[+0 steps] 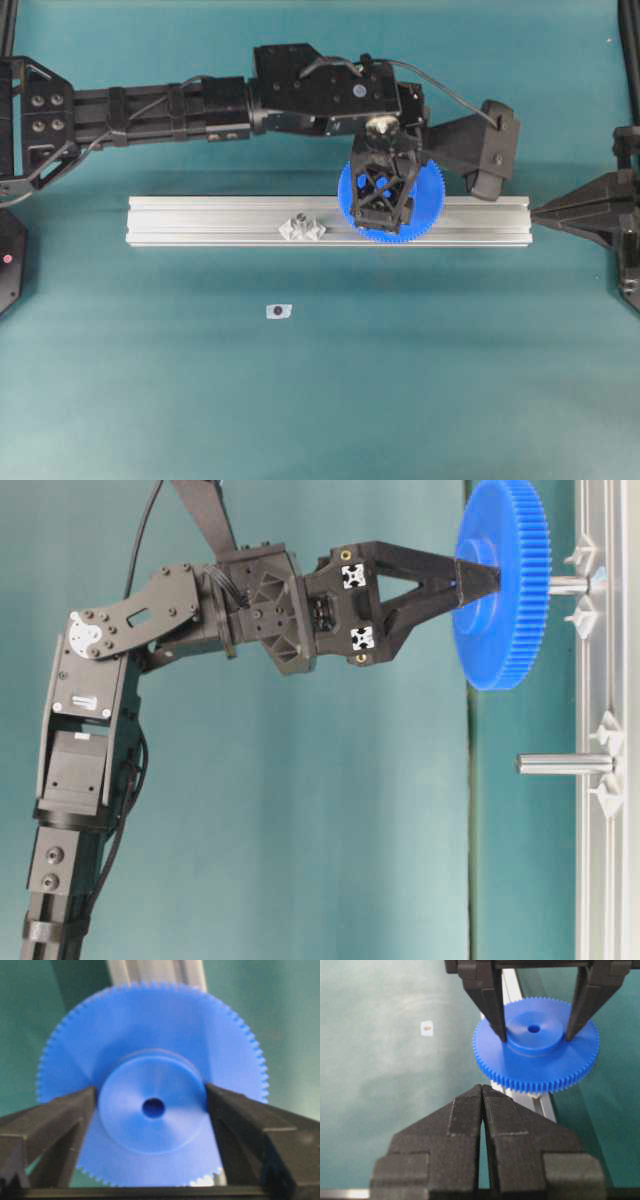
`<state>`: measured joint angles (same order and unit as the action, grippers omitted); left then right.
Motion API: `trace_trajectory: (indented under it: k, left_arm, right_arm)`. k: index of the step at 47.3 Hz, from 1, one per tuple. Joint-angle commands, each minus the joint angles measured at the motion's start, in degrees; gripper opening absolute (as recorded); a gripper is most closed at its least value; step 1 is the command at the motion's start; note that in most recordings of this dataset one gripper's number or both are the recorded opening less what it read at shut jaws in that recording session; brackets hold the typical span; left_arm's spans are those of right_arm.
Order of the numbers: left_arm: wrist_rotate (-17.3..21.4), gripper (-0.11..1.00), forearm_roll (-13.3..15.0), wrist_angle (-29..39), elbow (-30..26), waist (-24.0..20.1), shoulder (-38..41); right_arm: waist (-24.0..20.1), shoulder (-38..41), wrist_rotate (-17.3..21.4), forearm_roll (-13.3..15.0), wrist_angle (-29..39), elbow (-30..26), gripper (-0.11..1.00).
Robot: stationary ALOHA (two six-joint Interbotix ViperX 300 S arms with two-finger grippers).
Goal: Find the location of the shaft and insert the large gear.
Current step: 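Lower the gear onto the shaft and open the left gripper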
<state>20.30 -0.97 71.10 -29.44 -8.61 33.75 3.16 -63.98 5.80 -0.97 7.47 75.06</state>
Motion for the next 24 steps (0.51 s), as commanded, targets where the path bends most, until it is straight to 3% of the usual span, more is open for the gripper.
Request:
trace_trajectory:
  k: [1,24]
  left_arm:
    - [0.09,0.89,-0.26,0.44,-0.88,-1.58,-2.11]
    - [-0.97,0.87,-0.35,1.49,-1.67,-0.70,-2.11]
  right_arm:
    - [0.09,0.26,0.53,-0.09,-0.35,-0.97,0.01]
    - [0.00,0.35,0.53,-0.09,-0.09,-0.97,0.01]
